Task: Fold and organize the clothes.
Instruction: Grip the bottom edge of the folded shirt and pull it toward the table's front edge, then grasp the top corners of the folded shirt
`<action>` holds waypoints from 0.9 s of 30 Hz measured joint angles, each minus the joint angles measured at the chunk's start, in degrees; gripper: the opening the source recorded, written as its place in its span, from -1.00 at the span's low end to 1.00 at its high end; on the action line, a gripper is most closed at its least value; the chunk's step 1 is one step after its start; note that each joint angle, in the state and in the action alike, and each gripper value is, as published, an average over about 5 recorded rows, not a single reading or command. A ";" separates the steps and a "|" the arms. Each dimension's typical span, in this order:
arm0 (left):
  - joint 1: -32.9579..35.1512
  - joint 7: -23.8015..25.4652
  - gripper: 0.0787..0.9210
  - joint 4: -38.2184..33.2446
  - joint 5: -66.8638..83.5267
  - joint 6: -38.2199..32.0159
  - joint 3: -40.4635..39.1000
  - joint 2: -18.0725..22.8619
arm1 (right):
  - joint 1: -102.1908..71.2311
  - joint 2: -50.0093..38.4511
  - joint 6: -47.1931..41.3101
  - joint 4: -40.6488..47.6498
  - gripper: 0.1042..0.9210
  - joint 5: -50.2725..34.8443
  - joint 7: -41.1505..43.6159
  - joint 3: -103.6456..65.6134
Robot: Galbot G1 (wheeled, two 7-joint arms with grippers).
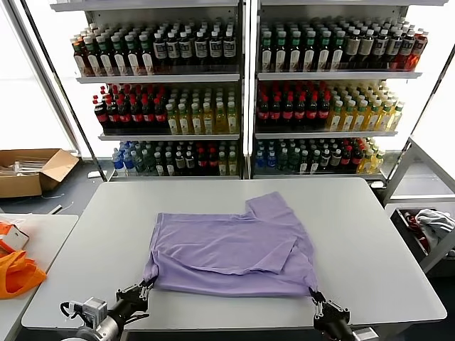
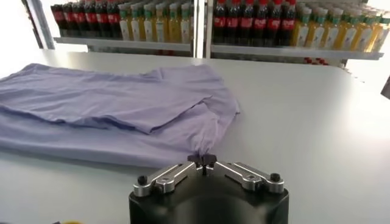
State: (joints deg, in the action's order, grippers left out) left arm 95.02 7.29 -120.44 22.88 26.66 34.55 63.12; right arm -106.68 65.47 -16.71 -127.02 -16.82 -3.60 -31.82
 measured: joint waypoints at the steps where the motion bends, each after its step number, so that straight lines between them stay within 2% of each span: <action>1: 0.85 0.00 -0.93 -0.63 -0.28 0.08 0.23 0.25 | -0.57 0.10 0.09 -0.23 -1.00 0.28 0.21 -0.23; 6: 5.08 0.16 -0.89 -3.34 -1.58 0.10 1.42 1.47 | -3.05 0.47 0.30 -1.40 -0.99 1.37 1.12 -1.04; 9: 6.97 0.22 -0.77 -4.75 -2.12 -0.02 2.13 1.86 | -3.95 0.62 0.42 -2.08 -0.90 1.66 1.46 -1.68; 17: 8.64 0.22 -0.22 -7.13 -2.30 -0.03 4.88 1.16 | -3.47 0.19 0.91 -2.59 -0.37 1.85 2.83 -4.10; 27: 7.12 1.47 0.44 -6.89 -0.94 0.27 8.35 -2.05 | 1.93 -0.83 -0.38 -1.99 0.33 0.11 5.89 -8.73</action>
State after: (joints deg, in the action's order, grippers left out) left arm 102.13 8.76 -127.32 21.94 26.93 42.90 61.08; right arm -104.76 64.64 -17.10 -129.01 -16.71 2.29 -40.54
